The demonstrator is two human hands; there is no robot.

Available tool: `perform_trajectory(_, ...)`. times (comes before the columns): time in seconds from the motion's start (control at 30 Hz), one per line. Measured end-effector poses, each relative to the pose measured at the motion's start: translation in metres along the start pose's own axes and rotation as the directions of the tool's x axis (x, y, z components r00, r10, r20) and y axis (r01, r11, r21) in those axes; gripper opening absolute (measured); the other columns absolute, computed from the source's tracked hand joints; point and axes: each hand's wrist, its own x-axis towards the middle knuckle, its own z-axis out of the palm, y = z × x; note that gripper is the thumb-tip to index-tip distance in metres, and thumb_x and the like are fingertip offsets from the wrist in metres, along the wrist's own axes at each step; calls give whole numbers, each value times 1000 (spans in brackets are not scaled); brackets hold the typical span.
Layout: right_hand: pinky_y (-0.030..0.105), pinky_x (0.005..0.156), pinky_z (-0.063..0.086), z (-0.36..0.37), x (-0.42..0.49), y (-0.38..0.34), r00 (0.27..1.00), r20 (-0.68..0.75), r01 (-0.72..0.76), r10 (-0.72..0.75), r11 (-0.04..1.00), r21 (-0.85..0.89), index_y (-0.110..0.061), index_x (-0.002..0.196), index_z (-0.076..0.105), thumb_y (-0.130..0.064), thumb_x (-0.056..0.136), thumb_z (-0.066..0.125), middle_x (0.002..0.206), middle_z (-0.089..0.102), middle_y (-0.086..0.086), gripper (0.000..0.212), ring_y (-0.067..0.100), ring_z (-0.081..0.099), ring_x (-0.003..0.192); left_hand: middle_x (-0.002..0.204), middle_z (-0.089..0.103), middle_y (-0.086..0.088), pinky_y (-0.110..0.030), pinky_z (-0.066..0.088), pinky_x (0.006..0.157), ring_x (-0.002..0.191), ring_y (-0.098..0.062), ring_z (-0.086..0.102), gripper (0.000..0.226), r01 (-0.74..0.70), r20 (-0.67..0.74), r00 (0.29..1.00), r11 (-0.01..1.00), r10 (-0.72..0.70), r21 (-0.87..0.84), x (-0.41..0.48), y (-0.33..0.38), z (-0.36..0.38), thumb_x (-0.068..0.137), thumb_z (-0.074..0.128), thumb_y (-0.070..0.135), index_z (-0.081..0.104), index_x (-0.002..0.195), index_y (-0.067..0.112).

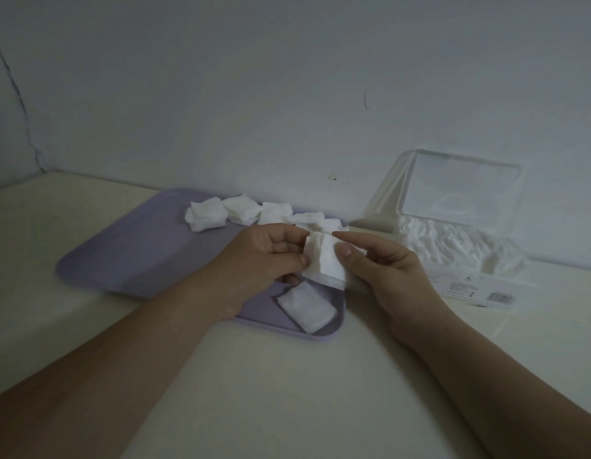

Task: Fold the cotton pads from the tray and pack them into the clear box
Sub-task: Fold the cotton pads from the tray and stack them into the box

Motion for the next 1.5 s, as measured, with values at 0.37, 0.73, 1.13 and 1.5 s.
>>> perform_trajectory(0.37, 24, 79, 59, 1, 2, 3, 999, 38, 24, -25, 1000, 12, -2, 120, 67, -1, 94, 65, 106, 79, 9, 26, 15, 73, 93, 93, 79, -9, -27, 57, 68, 76, -14, 69, 28, -43, 8, 999, 999, 43, 5, -2, 0, 0, 87, 75, -5, 71, 111, 9)
perform_trajectory(0.73, 27, 81, 58, 1, 1, 6, 976, -128, 123, -177, 929, -350, -23, 119, 71, -16, 92, 77, 107, 77, -1, 28, 13, 74, 95, 90, 74, 7, -24, 55, 74, 75, 3, 64, 37, -25, -47, 996, 749, 75, 662, -8, 17, -4, 70, 89, 45, 73, 96, 24)
perform_trajectory(1.13, 28, 96, 56, 3, -4, 7, 992, 54, 126, -116, 821, -556, -36, 128, 62, -11, 88, 73, 119, 71, -17, 48, 2, 68, 107, 102, 79, 3, -38, 59, 90, 100, -20, 74, 37, 13, 221, 963, 843, -156, 537, -11, 24, -22, 80, 83, 10, 66, 111, 21)
perform_trajectory(1.5, 57, 88, 60, -1, 2, 13, 991, 61, 129, -115, 933, -337, -15, 102, 71, -8, 85, 76, 101, 78, 10, 19, 36, 74, 97, 82, 73, -10, -30, 48, 71, 75, -12, 61, 15, -77, 98, 994, 958, 52, 275, -7, 6, -5, 80, 86, 8, 73, 88, 8)
